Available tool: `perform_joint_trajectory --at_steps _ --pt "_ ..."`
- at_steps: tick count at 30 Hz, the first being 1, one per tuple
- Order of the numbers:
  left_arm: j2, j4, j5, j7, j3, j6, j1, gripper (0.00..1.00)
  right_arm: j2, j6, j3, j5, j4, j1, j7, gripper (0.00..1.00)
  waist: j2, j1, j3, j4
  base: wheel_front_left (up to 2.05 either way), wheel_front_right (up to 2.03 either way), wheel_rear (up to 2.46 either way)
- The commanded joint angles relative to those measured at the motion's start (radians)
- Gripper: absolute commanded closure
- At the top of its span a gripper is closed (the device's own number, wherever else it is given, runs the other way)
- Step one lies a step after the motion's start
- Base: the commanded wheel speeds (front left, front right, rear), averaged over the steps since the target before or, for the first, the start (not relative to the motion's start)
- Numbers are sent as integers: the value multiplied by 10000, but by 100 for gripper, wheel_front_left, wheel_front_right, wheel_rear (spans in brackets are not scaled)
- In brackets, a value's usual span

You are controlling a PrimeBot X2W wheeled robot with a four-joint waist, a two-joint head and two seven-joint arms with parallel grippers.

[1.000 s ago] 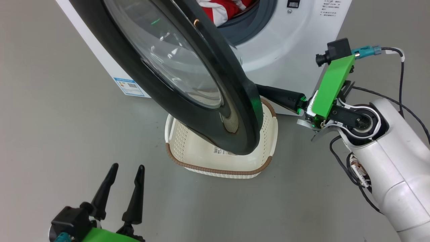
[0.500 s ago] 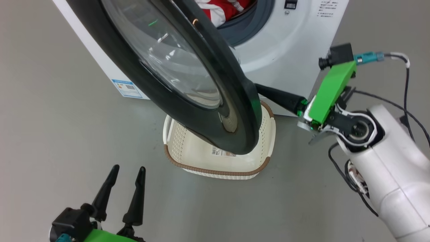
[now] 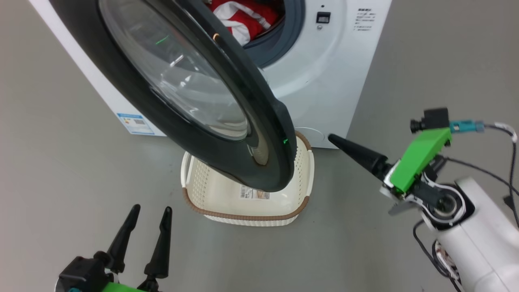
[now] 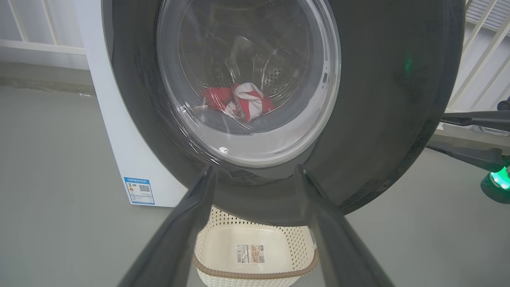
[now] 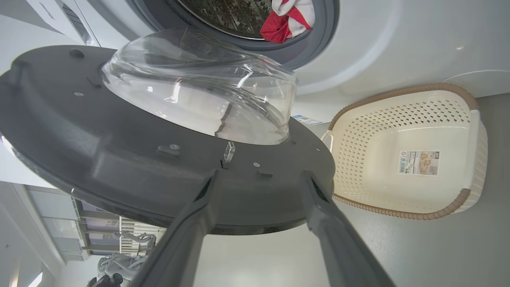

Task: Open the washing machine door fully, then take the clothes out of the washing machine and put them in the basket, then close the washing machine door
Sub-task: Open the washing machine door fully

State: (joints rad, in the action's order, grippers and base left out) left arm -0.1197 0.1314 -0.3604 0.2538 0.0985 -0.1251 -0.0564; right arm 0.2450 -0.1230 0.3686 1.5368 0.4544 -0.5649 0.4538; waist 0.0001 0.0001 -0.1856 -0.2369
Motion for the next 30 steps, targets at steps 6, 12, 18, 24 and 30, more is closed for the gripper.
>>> perform_joint_trajectory --at_steps 6,12,18,24,30 --pt "-259 -287 63 80 -455 -56 75 0 221 -77 26 -232 -621 923 -629 0 -1 0 204 282 0 0 0" --pt "-234 -310 90 80 -619 -56 247 0 457 -77 76 -472 -986 1860 -1375 0 -1 0 354 526 0 0 0" --pt "-195 -306 123 80 -731 -56 397 0 861 -77 588 -1338 -910 2704 -2496 0 -1 0 497 778 0 0 0" --pt "-169 -313 144 80 -806 -56 492 0 1168 -77 1211 -2111 -709 3118 -3551 0 -1 0 574 944 0 0 0" --pt "-172 -291 159 80 -866 -56 592 0 1428 -77 1505 -2662 -968 3308 -5167 0 -1 0 627 1107 0 0 0"
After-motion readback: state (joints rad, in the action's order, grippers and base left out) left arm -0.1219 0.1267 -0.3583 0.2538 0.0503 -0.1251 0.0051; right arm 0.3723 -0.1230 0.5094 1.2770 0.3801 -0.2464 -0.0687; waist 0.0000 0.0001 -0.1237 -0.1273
